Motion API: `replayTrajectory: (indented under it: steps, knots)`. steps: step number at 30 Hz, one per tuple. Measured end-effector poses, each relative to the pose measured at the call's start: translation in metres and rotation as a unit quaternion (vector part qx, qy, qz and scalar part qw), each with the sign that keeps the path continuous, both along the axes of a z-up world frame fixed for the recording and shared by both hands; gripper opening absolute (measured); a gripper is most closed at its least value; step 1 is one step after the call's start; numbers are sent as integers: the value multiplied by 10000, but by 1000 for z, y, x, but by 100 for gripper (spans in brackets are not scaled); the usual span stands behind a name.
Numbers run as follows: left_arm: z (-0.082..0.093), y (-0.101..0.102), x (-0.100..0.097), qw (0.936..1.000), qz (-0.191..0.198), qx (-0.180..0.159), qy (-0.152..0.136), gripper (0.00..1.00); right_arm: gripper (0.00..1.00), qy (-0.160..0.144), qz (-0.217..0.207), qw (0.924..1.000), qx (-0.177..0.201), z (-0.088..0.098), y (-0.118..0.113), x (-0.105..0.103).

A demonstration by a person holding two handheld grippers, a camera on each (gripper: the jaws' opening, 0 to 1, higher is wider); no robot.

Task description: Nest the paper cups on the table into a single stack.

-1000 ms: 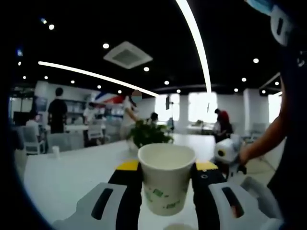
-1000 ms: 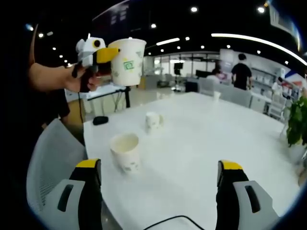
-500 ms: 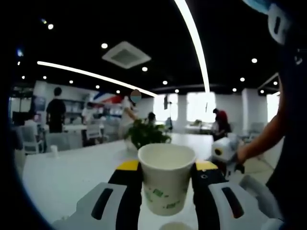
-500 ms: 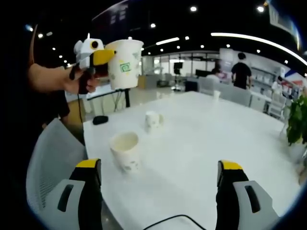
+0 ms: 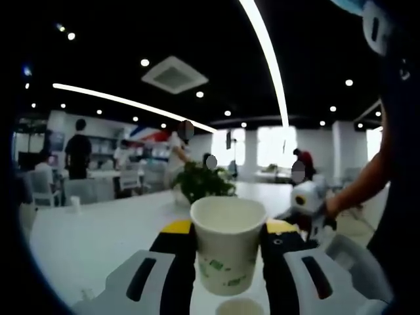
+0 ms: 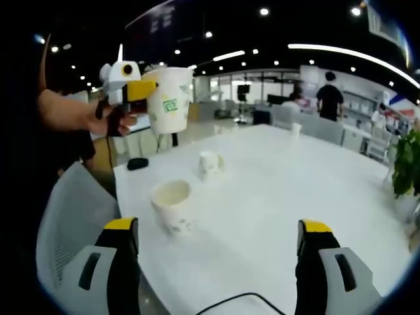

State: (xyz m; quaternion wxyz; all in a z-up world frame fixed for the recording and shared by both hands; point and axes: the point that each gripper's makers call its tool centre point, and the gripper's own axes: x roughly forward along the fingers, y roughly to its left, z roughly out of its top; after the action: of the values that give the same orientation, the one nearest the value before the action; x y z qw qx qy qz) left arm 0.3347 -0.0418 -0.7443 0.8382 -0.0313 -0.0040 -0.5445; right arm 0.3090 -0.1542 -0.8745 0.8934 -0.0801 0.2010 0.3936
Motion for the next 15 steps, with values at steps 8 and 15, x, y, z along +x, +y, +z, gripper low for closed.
replayTrajectory:
  steps: [8,15]
  knots:
    - [-12,-1,-1,10000,14,11,61,36,99,11,-7,10000,13,-1,-1,-2]
    - [-28,-4,-5,9998,-19,137,129,36,99,33,6,10000,12,-4,0,-5]
